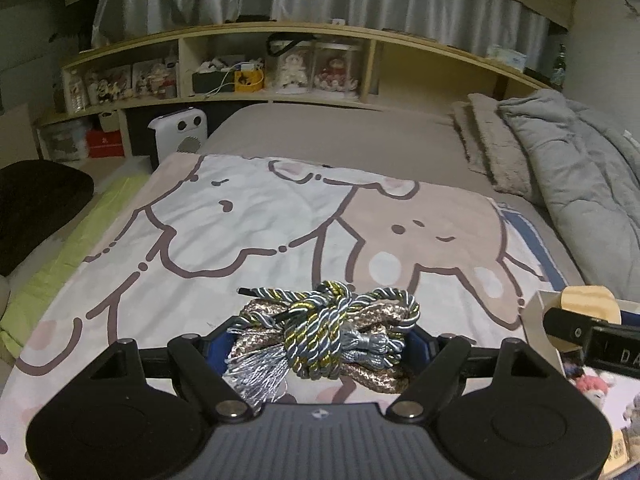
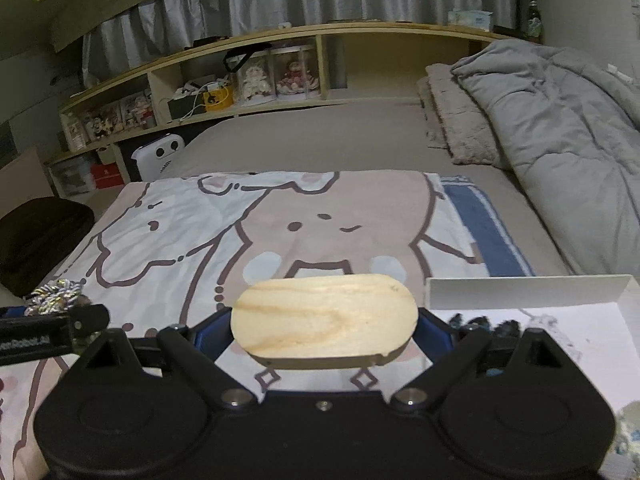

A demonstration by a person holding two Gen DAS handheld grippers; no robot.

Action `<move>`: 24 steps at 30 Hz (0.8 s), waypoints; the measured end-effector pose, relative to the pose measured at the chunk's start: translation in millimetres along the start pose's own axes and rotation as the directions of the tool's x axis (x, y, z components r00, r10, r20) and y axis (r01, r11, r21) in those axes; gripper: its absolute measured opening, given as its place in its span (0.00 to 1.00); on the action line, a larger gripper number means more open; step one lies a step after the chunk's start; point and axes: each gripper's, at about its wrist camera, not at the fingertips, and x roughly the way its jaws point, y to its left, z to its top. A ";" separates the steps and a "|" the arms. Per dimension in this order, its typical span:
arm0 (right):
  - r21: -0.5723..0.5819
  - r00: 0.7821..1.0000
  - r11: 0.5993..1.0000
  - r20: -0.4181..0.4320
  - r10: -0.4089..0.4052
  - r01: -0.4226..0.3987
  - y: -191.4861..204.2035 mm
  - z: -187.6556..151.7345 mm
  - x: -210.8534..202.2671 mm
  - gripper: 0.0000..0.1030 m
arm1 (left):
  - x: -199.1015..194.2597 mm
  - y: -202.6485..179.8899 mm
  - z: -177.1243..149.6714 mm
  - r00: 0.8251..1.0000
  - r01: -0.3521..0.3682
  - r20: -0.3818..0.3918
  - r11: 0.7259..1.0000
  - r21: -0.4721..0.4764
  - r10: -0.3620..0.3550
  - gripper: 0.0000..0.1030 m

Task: Organize objects
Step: 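Lift the rope toy with the left gripper while the right gripper carries the wooden block toward the box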

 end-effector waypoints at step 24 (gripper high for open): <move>0.052 0.999 0.998 0.034 -0.034 0.032 -82.6 -7.3 -61.3 0.92 | -29.2 -46.8 -2.7 0.985 0.154 0.070 0.987 0.051 -0.157 0.79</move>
